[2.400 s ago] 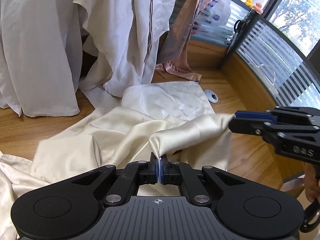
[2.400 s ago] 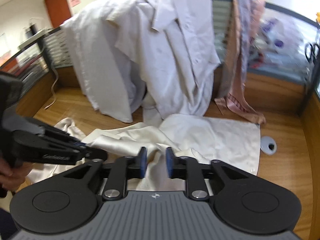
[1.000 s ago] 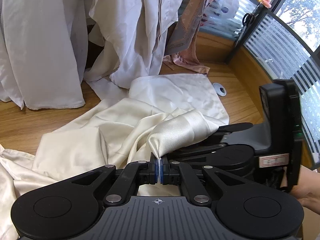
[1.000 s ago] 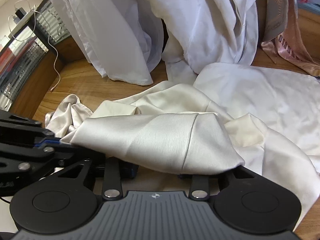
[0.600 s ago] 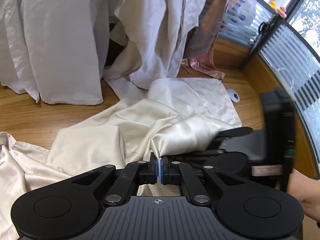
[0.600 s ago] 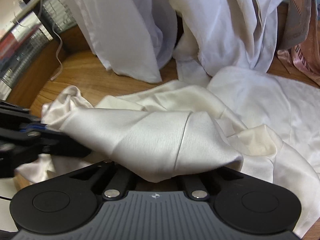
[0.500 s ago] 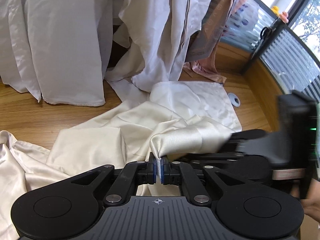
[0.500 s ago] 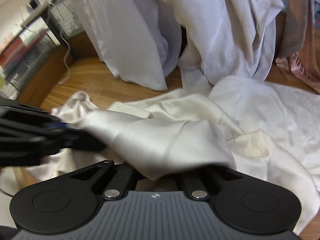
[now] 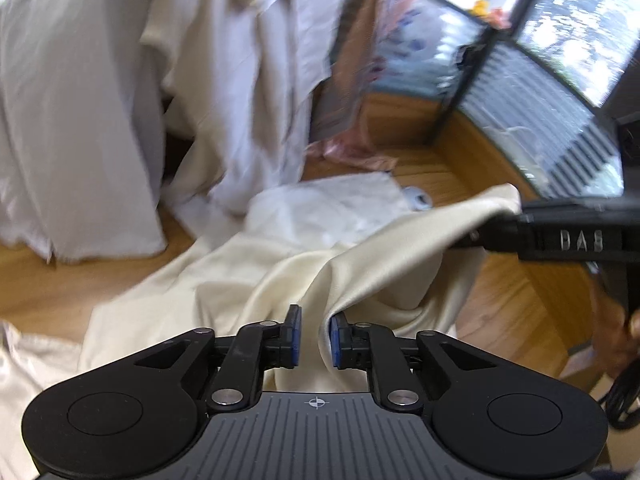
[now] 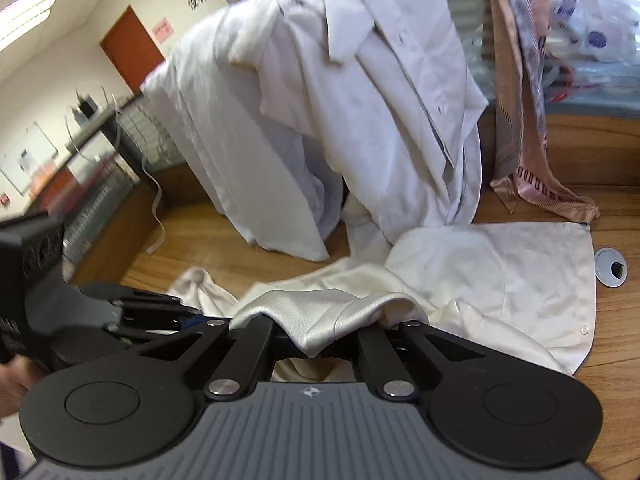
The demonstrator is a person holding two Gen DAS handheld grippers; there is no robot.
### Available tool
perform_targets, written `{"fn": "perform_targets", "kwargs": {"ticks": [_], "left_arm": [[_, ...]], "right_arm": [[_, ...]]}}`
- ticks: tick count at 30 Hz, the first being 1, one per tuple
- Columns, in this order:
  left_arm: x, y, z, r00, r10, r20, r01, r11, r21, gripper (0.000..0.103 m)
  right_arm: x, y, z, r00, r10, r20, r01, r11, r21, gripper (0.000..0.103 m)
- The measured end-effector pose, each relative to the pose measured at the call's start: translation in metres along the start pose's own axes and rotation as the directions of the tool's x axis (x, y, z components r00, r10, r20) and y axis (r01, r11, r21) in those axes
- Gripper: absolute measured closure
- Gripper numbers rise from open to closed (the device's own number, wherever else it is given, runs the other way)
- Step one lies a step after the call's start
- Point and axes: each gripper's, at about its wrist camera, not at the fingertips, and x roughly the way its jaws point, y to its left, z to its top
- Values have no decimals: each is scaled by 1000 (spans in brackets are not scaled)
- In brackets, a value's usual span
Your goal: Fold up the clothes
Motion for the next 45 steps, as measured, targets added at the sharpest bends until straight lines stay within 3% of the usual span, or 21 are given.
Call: {"fn": "perform_targets", "kwargs": {"ticks": [2,4,7,9,10,16,21,27,33,38,45], "left_arm": [[-12,-9,4,999,-29,28,28,999,37,86],[-21,-18,7,997,-48,55,44,997,69,78],[-29,-29,13,994,-61,87,51,993,109,78],[-30,-34,16,990,-83,109,70,990,120,83],[-30,-35,17,989,-90,119,75,990,122,99],[-19,-39,19,990,-106,91,97,991,96,99],[-6,-37,18,991,-131,38,129,991,47,99],[5,-37,12,988,-153,-6,153,987,53,92],[-15,-37,-2,983,-181,-5,180,975,132,85],[-38,-45,-13,980,-199,5,194,961,198,84],[-35,-62,-15,978,-209,24,201,962,182,77]], "right_arm": [[-15,7,6,1000,24,20,-24,1000,-1,101],[-28,14,9,999,38,32,-37,999,-8,101],[-43,21,10,998,46,39,-45,999,-15,101],[-48,21,5,999,37,36,-37,999,-11,101],[-48,18,1,999,29,31,-29,1000,2,101],[-46,5,-30,1000,-23,-6,24,998,65,101],[-54,11,-46,1000,-15,-2,15,995,103,101],[-68,15,-53,999,6,49,-16,982,189,101],[-71,4,-50,995,-12,98,-14,964,266,101],[-58,-2,-43,995,-28,94,0,959,283,101],[-32,-3,-35,998,-12,68,-8,958,285,101]]}}
